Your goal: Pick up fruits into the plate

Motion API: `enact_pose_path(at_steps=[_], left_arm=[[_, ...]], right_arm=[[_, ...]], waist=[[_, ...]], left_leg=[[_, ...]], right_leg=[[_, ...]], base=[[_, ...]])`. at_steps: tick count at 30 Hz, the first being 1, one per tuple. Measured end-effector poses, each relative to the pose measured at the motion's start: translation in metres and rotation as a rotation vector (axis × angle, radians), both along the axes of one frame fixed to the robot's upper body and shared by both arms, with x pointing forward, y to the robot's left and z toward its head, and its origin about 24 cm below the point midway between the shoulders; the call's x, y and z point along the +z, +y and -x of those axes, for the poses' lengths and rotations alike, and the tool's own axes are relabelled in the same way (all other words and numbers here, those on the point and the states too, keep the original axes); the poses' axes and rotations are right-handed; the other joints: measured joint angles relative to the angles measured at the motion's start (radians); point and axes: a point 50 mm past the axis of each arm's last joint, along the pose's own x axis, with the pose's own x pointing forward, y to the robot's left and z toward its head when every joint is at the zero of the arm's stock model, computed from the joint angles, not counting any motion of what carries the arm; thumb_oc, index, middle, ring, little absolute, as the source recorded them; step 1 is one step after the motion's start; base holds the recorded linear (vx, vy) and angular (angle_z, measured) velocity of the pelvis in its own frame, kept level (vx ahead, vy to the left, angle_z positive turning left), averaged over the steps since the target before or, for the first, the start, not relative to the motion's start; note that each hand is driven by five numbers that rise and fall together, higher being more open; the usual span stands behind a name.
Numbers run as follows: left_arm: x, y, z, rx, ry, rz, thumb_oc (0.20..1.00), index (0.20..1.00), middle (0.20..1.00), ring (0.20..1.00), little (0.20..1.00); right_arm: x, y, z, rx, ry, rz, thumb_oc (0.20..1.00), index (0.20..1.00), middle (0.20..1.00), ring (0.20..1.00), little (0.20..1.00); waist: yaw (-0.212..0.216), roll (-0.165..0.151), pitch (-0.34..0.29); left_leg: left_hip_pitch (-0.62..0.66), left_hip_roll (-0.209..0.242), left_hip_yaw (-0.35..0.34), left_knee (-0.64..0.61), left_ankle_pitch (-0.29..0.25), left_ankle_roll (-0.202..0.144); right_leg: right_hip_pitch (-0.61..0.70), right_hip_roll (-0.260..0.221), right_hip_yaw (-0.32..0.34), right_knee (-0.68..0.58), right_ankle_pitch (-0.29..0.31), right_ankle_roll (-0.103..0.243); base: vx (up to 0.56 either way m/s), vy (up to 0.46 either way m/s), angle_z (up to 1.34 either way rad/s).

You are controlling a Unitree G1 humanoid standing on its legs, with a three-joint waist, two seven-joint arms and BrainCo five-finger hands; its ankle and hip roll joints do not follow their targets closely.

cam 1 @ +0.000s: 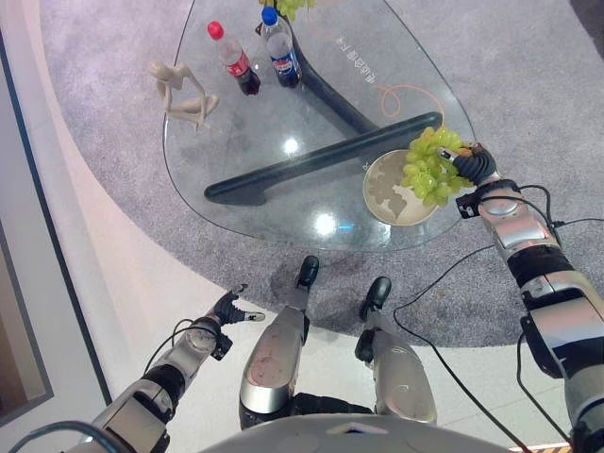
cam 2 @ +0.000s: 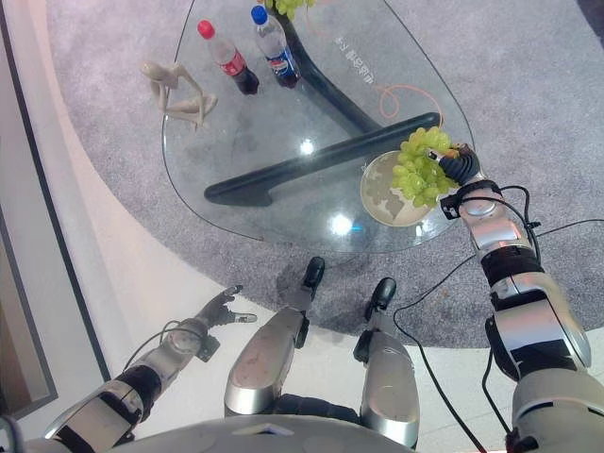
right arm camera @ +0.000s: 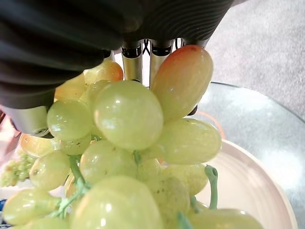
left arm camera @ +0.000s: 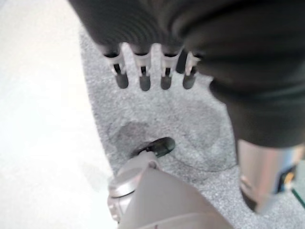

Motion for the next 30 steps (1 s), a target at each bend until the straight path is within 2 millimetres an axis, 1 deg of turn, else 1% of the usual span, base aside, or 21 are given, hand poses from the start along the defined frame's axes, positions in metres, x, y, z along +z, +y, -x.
enact_pose_path(at_steps=[5, 10, 12, 16, 17, 18, 24, 29, 30], left_arm=[[0.001, -0.001, -0.002, 0.004, -0.005, 0.009, 1.000, 1.000, 1.000, 1.000, 1.000], [0.000, -0.007, -0.001, -0.020, 0.003, 0.012, 1.000, 1.000, 1.000, 1.000, 1.000], [0.001, -0.008, -0.003, -0.017, -0.004, 0.021, 1.000, 1.000, 1.000, 1.000, 1.000], [0.003, -0.010, -0.007, -0.010, -0.018, 0.028, 1.000, 1.000, 1.000, 1.000, 1.000], [0.004, -0.012, -0.009, -0.013, -0.027, 0.024, 1.000, 1.000, 1.000, 1.000, 1.000], [0.005, -0.012, -0.011, -0.013, -0.034, 0.024, 1.000, 1.000, 1.000, 1.000, 1.000], [0.011, -0.019, -0.017, -0.025, -0.067, 0.045, 1.000, 1.000, 1.000, 1.000, 1.000], [0.013, -0.021, -0.019, -0.025, -0.074, 0.050, 1.000, 1.000, 1.000, 1.000, 1.000], [0.013, -0.021, -0.020, -0.025, -0.076, 0.050, 1.000, 1.000, 1.000, 1.000, 1.000]], right_arm=[[0.003, 0.004, -0.004, -0.008, 0.004, 0.022, 0.200, 0.200, 0.200, 0.200, 0.200], [0.004, 0.013, -0.011, -0.011, 0.022, 0.035, 0.200, 0.200, 0.200, 0.200, 0.200], [0.002, 0.013, -0.012, -0.019, 0.036, 0.037, 0.200, 0.200, 0.200, 0.200, 0.200], [-0.008, 0.013, -0.012, -0.033, 0.094, 0.065, 0.200, 0.200, 0.200, 0.200, 0.200], [-0.016, 0.016, -0.012, -0.035, 0.122, 0.061, 0.200, 0.200, 0.200, 0.200, 0.200], [-0.018, 0.017, -0.012, -0.036, 0.128, 0.058, 0.200, 0.200, 0.200, 0.200, 0.200], [-0.022, 0.019, -0.013, -0.046, 0.165, 0.091, 0.200, 0.200, 0.200, 0.200, 0.200], [-0.027, 0.014, -0.010, -0.084, 0.203, 0.098, 0.200, 0.200, 0.200, 0.200, 0.200], [-0.025, 0.013, -0.011, -0.094, 0.206, 0.098, 0.423, 0.423, 0.423, 0.423, 0.423]], waist=[[0.016, 0.000, 0.000], [0.023, 0.001, 0.000], [0.034, 0.001, 0.000], [0.045, 0.001, 0.000], [0.049, 0.001, 0.000], [0.051, 0.001, 0.000], [0.056, 0.001, 0.000], [0.056, 0.001, 0.000], [0.055, 0.001, 0.000]], left_leg=[[-0.044, -0.014, -0.004, 0.015, 0.010, 0.008], [-0.073, -0.018, -0.007, 0.016, 0.023, 0.012], [-0.088, -0.018, -0.008, 0.016, 0.030, 0.015], [-0.106, -0.020, -0.017, 0.016, 0.040, 0.013], [-0.112, -0.021, -0.020, 0.017, 0.044, 0.012], [-0.118, -0.021, -0.021, 0.017, 0.045, 0.011], [-0.151, -0.028, -0.023, 0.022, 0.056, 0.005], [-0.157, -0.029, -0.027, 0.030, 0.056, 0.005], [-0.165, -0.030, -0.027, 0.033, 0.056, 0.005]], right_leg=[[-0.061, -0.017, -0.003, 0.058, -0.020, 0.013], [-0.121, -0.037, -0.002, 0.135, -0.047, 0.018], [-0.150, -0.043, -0.001, 0.164, -0.056, 0.015], [-0.186, -0.052, -0.002, 0.216, -0.079, 0.011], [-0.205, -0.059, -0.003, 0.250, -0.095, 0.009], [-0.217, -0.062, -0.003, 0.267, -0.102, 0.007], [-0.282, -0.076, 0.002, 0.345, -0.126, -0.007], [-0.298, -0.083, 0.001, 0.382, -0.147, -0.012], [-0.309, -0.085, 0.002, 0.394, -0.150, -0.014]], base=[[-0.03, 0.035, 0.04], [-0.03, 0.023, 0.04], [-0.02, 0.004, 0.00], [-0.03, 0.004, 0.07], [-0.03, 0.010, 0.09], [-0.02, 0.020, 0.07], [0.00, 0.006, 0.00], [0.00, 0.001, 0.02], [0.00, 0.000, 0.00]])
